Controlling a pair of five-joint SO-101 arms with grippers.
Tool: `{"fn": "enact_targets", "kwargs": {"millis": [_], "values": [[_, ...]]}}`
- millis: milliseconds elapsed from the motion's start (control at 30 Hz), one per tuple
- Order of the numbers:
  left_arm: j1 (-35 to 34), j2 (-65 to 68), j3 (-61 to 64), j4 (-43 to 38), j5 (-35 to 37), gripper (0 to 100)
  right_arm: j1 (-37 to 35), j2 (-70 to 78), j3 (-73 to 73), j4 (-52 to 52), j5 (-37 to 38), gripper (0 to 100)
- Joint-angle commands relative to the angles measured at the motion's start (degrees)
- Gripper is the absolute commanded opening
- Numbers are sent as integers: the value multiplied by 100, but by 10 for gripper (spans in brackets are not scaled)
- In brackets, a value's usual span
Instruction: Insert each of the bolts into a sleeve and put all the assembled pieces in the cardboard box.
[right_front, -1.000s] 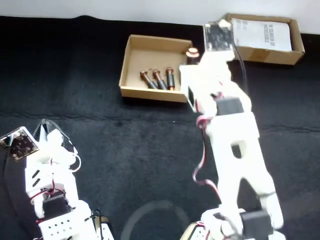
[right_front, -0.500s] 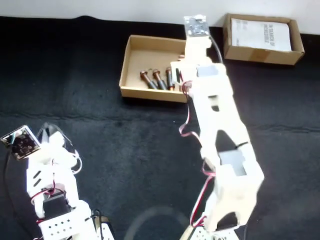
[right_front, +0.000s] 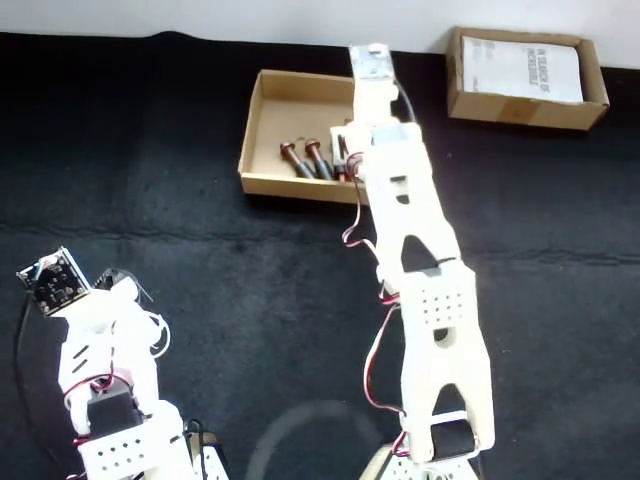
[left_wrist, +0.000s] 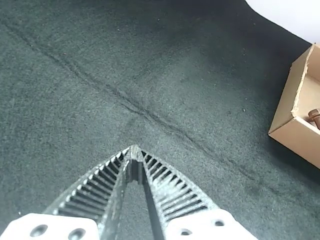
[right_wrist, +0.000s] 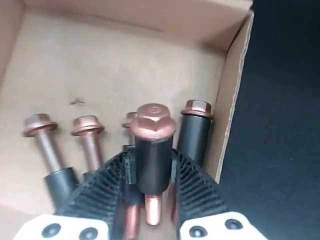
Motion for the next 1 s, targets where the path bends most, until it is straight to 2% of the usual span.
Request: {"fn": "enact_targets", "kwargs": {"millis": [0, 133, 267, 567, 667, 967], "values": [[75, 22, 110, 18, -9, 9, -31, 57, -734, 391, -53, 123], [75, 22, 110, 18, -18, 9, -110, 75, -1147, 954, -176, 285], [75, 22, 110, 18, -26, 9, -22, 57, -1991, 1578, -185, 292], [84, 22, 110, 35, -35, 9, 48, -66, -5279, 4136, -580, 292], [92, 22, 110, 35, -35, 10, -22, -769, -5068, 4725, -580, 292], [215, 31, 110, 53, -44, 10, -40, -2527, -4998, 4716, -571, 292]]}}
